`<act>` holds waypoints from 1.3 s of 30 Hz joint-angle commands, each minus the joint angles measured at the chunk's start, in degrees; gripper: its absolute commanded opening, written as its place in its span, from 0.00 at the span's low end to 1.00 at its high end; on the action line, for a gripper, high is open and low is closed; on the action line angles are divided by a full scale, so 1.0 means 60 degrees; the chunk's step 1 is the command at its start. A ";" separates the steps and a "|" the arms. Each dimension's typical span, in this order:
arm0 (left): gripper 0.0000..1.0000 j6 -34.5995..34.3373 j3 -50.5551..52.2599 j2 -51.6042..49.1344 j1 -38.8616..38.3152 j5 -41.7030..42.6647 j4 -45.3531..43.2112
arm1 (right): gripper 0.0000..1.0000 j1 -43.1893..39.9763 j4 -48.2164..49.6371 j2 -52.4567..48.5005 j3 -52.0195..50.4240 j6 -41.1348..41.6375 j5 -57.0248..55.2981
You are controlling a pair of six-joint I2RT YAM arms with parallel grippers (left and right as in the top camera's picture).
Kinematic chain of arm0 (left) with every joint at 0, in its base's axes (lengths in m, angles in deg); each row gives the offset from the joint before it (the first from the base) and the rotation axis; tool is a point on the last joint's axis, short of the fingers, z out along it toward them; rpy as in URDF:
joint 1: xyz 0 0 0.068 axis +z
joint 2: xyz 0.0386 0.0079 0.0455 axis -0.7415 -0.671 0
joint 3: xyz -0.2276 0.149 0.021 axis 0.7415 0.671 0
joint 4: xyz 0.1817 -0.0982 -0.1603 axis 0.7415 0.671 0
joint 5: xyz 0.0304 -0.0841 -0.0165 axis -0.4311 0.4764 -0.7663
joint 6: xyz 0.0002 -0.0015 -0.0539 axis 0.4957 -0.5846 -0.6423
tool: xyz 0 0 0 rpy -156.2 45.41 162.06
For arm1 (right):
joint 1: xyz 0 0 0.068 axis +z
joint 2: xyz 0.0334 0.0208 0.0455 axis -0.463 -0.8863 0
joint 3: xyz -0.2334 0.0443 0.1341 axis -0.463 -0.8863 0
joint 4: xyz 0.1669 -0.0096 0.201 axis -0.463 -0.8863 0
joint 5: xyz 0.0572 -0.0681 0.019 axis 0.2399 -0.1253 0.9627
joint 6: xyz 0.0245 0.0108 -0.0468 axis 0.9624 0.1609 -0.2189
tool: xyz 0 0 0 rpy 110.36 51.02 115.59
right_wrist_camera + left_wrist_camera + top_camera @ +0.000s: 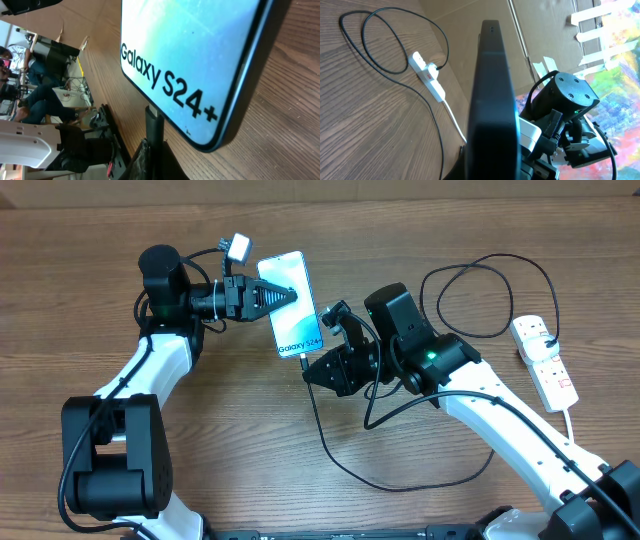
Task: Plug charger to phone and switch on socket
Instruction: 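Align the USB-C tip under the phone's bottom port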
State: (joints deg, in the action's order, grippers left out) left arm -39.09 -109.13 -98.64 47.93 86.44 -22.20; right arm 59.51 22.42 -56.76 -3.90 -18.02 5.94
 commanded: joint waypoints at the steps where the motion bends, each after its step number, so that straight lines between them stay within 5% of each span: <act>1: 0.04 0.0262 -0.0124 0.0011 -0.0025 0.0087 -0.0066 | 0.04 0.0044 0.0164 0.0091 0.0386 -0.0102 -0.0004; 18: 0.04 0.0324 -0.0124 0.0011 -0.0029 0.0444 -0.0062 | 0.04 0.0036 0.1158 0.0091 0.0390 -0.0098 -0.0386; 30: 0.04 0.0729 -0.0124 0.0011 -0.0025 -0.0244 -0.0062 | 0.60 0.0040 -0.0342 0.0506 0.0386 -0.0106 0.0087; 35: 0.04 0.0947 -0.0124 0.0011 -0.0025 -0.0718 0.0302 | 0.69 0.0149 -0.0659 0.0889 0.0386 -0.0109 -0.0535; 39: 0.04 0.1315 -0.0124 0.0011 -0.0029 -0.1268 0.1293 | 0.66 0.0991 -0.0820 0.0867 0.0368 -0.0102 -0.3854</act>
State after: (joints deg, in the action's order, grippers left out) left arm -34.30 -109.39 -98.66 47.93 82.02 -16.78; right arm 61.74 17.57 -52.22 -3.25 -18.47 -2.43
